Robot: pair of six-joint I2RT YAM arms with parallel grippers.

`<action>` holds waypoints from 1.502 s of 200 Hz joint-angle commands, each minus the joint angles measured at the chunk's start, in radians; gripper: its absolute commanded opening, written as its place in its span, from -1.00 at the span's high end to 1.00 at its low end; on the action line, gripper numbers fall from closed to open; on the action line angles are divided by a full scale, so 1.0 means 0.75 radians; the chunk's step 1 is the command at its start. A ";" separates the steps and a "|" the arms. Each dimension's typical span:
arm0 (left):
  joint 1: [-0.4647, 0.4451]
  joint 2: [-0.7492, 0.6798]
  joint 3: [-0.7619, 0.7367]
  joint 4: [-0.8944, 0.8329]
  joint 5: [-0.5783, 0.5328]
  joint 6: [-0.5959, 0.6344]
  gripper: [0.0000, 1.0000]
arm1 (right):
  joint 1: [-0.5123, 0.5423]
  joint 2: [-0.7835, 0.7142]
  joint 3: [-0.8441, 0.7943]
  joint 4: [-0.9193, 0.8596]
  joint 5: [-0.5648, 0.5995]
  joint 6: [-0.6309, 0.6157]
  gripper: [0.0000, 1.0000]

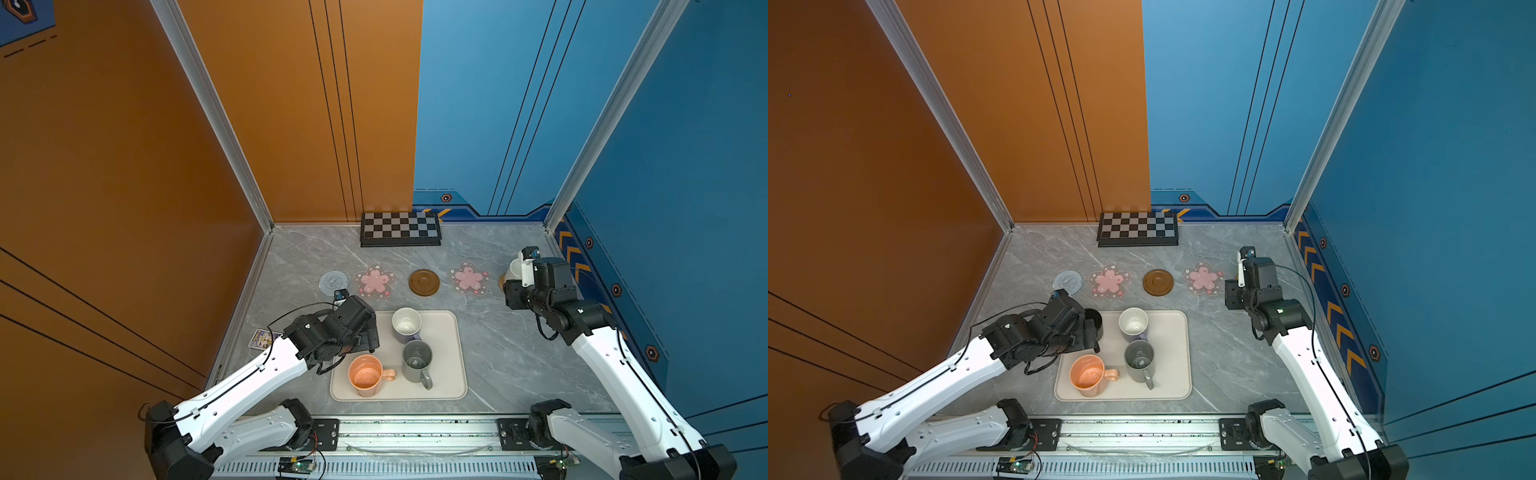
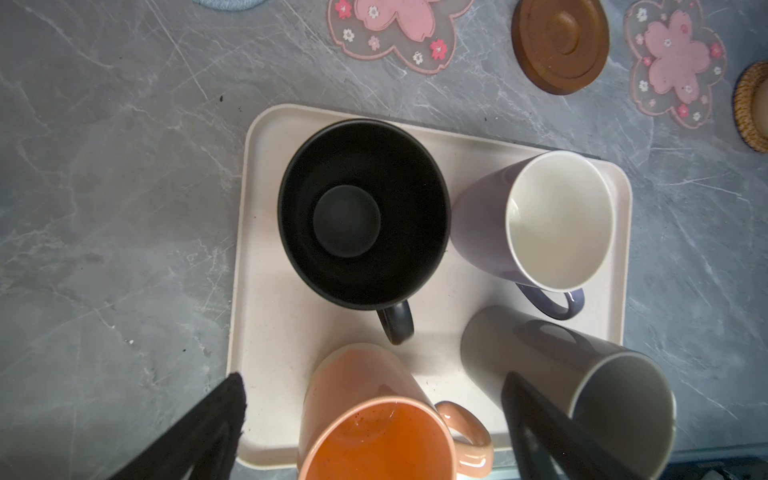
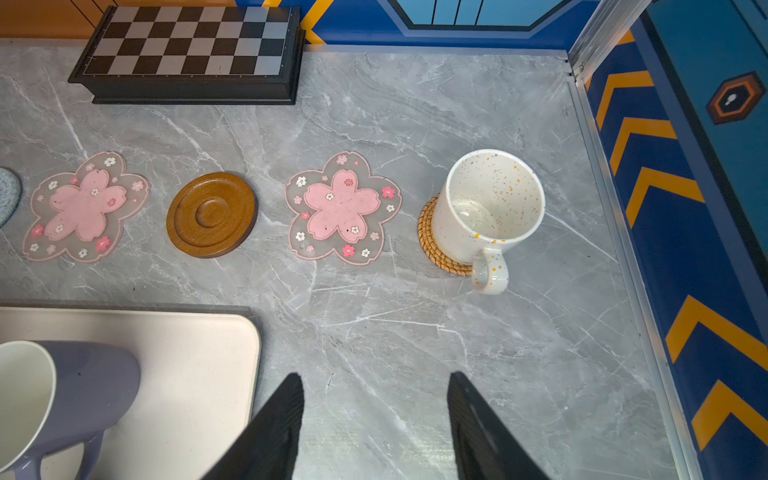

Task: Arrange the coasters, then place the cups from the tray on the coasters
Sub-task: 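Lower the left gripper onto the black mug's rim on the tray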

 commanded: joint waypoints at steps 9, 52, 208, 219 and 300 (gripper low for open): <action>-0.041 0.053 -0.040 0.041 -0.055 -0.085 -0.93 | 0.009 -0.032 -0.025 -0.014 0.014 0.018 -0.23; -0.043 0.133 -0.107 0.221 -0.013 -0.110 -0.86 | 0.009 -0.048 -0.033 -0.016 0.022 0.018 -0.26; -0.001 0.369 -0.097 0.276 -0.049 -0.129 0.25 | 0.007 -0.019 -0.009 -0.016 0.000 0.032 -0.28; -0.003 0.384 -0.091 0.277 -0.045 -0.121 0.25 | 0.007 -0.020 -0.008 -0.016 -0.002 0.032 -0.29; 0.000 0.407 -0.111 0.280 -0.048 -0.116 0.67 | 0.008 -0.008 -0.006 -0.016 -0.019 0.038 -0.26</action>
